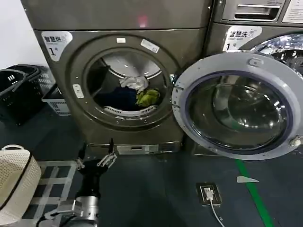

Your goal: Grasp the clothes from the dryer.

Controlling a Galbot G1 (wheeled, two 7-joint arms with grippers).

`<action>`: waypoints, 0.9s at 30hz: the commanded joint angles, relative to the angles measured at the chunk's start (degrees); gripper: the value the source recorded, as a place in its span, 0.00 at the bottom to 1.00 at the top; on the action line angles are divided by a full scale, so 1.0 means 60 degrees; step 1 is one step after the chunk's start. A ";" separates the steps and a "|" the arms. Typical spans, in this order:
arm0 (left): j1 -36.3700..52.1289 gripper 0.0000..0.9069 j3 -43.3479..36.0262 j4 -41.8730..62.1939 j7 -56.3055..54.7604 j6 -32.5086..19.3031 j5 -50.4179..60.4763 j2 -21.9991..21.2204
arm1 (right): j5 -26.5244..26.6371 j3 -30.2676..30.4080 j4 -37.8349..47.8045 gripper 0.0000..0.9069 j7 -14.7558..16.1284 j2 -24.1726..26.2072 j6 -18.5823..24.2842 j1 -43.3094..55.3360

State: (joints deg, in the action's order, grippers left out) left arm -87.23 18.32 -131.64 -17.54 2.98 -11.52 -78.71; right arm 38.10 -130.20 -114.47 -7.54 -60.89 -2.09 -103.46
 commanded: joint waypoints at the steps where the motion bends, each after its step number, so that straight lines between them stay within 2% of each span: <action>1: 0.0050 1.00 -0.0014 0.0063 0.0010 0.0024 -0.0014 0.0004 | -0.0005 -0.0001 -0.0013 1.00 0.0047 -0.0022 0.0023 0.0011; 19: 0.0250 1.00 -0.0029 0.0294 0.0022 0.0020 0.0034 0.0009 | 0.0001 0.0027 0.0115 1.00 0.0188 0.0008 0.0406 0.0014; 27: 0.0290 1.00 -0.0033 0.0314 0.0017 0.0023 0.0048 0.0058 | 0.0390 -0.0004 0.0005 1.00 0.0218 0.0005 0.0452 -0.0058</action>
State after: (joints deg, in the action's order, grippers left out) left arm -85.52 18.12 -129.76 -17.42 3.14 -11.26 -78.50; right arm 39.63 -130.21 -114.37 -6.23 -60.83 0.52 -103.80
